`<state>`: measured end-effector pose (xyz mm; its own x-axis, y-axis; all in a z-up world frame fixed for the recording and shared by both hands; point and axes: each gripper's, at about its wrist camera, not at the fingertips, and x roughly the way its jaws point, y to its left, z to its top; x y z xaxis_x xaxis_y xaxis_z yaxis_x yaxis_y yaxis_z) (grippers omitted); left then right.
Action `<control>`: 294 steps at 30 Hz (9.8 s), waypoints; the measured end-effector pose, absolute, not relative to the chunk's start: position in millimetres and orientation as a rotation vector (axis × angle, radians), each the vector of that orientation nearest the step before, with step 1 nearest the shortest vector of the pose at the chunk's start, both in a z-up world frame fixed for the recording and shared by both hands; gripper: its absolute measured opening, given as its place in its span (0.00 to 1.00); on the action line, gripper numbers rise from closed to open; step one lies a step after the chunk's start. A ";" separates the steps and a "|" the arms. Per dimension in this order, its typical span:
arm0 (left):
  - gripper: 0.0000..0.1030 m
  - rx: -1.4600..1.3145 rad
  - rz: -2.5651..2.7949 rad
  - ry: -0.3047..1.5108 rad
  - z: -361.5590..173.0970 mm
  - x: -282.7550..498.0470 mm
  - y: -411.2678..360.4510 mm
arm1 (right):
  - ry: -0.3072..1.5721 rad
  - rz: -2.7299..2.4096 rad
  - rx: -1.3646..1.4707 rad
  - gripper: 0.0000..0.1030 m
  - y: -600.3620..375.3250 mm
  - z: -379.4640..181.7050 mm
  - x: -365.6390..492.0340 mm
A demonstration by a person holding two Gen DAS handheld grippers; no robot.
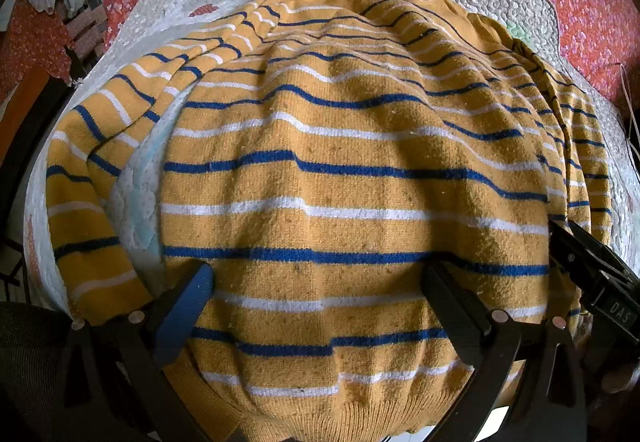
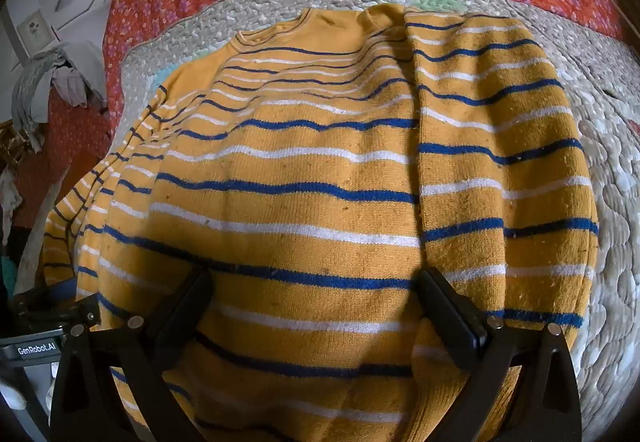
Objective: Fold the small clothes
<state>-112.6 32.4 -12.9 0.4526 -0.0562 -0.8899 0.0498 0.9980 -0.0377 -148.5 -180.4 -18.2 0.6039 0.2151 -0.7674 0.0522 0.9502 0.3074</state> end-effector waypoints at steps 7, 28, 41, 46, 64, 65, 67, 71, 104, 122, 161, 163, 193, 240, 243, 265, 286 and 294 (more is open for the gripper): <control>1.00 -0.006 -0.065 1.098 -13.2 -112.6 32.2 | 0.921 0.095 0.315 1.00 -179.7 -18.0 -147.9; 1.00 -0.004 -0.068 1.091 -11.5 -111.8 33.7 | 0.920 0.099 0.303 1.00 -178.9 -18.7 -150.0; 1.00 -0.002 -0.071 1.079 -12.0 -112.5 32.8 | 0.915 0.110 0.277 1.00 -180.2 -17.7 -152.3; 1.00 0.005 -0.084 1.063 -12.6 -113.5 33.2 | 0.922 0.108 0.254 1.00 -178.6 -17.0 -152.4; 0.94 -0.003 -0.205 0.951 12.2 -132.3 30.7 | 1.042 -0.068 0.305 0.82 -269.6 74.0 -157.7; 0.94 -0.006 -0.211 0.953 11.6 -131.9 29.6 | 1.062 -0.056 0.300 0.82 -266.0 71.0 -157.0; 0.94 -0.006 -0.223 0.959 9.8 -130.4 27.9 | 1.101 -0.024 0.262 0.79 -249.1 59.0 -157.1; 0.94 0.002 -0.224 0.944 11.0 -133.5 28.1 | 1.143 -0.032 0.140 0.74 -217.3 36.2 -154.0; 0.93 0.012 -0.198 0.930 28.6 -138.3 26.2 | 1.003 -0.432 0.121 0.09 -383.3 111.4 -118.3; 0.93 -0.030 -0.167 0.945 45.1 -121.2 30.5 | 0.930 -0.449 0.484 0.53 -446.7 109.1 -105.4; 0.93 -0.514 0.173 0.821 75.2 -141.7 245.8 | 1.167 0.407 0.128 0.42 -75.0 109.2 -99.4; 0.93 -0.547 0.176 0.837 71.0 -142.4 254.4 | 1.179 0.505 0.073 0.42 -36.3 104.4 -98.0; 0.93 -0.616 0.072 0.809 99.6 -128.1 285.9 | 1.048 0.111 -0.255 0.11 -62.1 176.7 -4.8; 0.93 -0.770 0.036 0.883 36.3 58.4 262.1 | 1.069 0.118 -0.104 0.41 42.8 105.7 134.3; 0.93 -0.783 0.048 0.878 36.9 56.0 265.4 | 1.008 0.202 -0.102 0.41 69.7 116.1 122.8; 0.93 -0.889 0.083 0.853 37.2 47.4 291.0 | 1.245 0.186 -0.378 0.12 141.9 27.2 130.8; 0.93 -0.766 0.124 0.829 47.5 48.2 280.5 | 1.054 0.139 0.067 0.46 -51.3 136.1 87.4; 0.93 -0.637 0.128 0.836 50.3 48.4 252.4 | 1.193 -0.124 0.165 0.46 -173.3 68.8 51.1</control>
<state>48.4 252.4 50.3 0.6742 -0.1368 -0.7257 -0.3479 0.8080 -0.4755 51.1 -173.3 68.8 0.3642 -0.0090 -0.9313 0.1831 0.9811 0.0621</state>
